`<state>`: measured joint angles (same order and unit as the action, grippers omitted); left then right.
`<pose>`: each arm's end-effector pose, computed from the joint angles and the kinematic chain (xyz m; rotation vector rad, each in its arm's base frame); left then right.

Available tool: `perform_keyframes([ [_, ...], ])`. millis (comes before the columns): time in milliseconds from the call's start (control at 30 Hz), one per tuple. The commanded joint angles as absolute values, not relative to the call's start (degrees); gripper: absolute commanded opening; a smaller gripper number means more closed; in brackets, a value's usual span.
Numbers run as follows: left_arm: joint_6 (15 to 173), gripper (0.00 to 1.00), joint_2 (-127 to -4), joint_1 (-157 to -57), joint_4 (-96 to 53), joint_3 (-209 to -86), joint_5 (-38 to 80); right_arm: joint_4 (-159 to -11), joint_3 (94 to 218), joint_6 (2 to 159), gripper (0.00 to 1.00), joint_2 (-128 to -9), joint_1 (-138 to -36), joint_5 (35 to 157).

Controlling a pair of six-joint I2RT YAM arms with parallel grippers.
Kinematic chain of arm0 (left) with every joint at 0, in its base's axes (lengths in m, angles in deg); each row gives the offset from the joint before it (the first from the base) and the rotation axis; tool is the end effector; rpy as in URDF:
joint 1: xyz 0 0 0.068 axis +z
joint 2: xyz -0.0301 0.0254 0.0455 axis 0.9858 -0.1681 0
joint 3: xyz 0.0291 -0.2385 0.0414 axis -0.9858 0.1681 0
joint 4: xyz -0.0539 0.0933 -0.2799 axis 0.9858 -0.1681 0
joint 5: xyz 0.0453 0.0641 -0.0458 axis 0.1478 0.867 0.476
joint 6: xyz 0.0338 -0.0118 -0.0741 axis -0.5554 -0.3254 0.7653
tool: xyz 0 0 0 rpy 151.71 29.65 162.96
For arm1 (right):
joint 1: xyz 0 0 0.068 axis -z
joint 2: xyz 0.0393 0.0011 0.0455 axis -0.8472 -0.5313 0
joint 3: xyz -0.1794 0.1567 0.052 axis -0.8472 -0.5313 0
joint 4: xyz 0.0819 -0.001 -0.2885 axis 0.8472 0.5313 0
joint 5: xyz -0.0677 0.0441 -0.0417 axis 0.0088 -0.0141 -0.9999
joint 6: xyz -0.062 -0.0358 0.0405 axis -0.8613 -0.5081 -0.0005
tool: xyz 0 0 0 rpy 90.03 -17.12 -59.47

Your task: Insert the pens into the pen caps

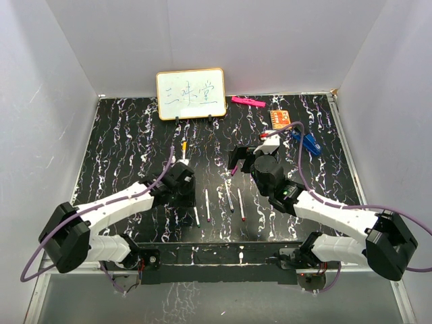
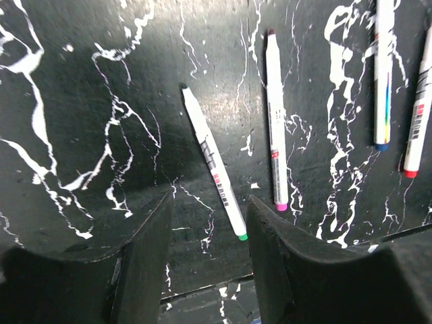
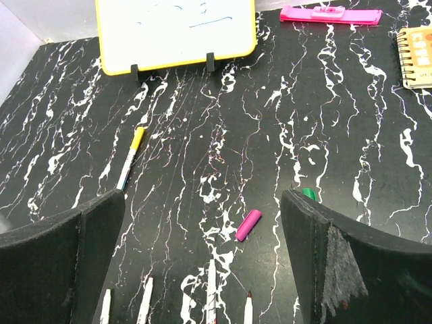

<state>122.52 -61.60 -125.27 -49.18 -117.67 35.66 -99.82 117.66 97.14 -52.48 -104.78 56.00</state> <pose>0.2244 -0.2130 0.1297 0.0578 2.5809 -0.4551 0.2557 0.2169 0.2125 0.0317 1.7916 0.3682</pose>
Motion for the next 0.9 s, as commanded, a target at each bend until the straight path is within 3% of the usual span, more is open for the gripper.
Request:
perform_keyframes([
  [0, 125.21, 0.46, -64.07, -127.82, -48.05, -116.75, 33.19, -102.31, 117.54, 98.39, 0.98, -50.65, -104.67, 55.82],
  [700, 125.03, 0.46, -73.66, -131.45, -48.67, -119.99, 38.95, -104.51, 115.32, 98.13, 0.98, -48.23, -104.66, 57.72],
  [867, 124.52, 0.43, -76.98, -131.45, -50.66, -120.87, 39.74, -104.4, 114.87, 98.28, 0.98, -47.57, -104.67, 57.66],
])
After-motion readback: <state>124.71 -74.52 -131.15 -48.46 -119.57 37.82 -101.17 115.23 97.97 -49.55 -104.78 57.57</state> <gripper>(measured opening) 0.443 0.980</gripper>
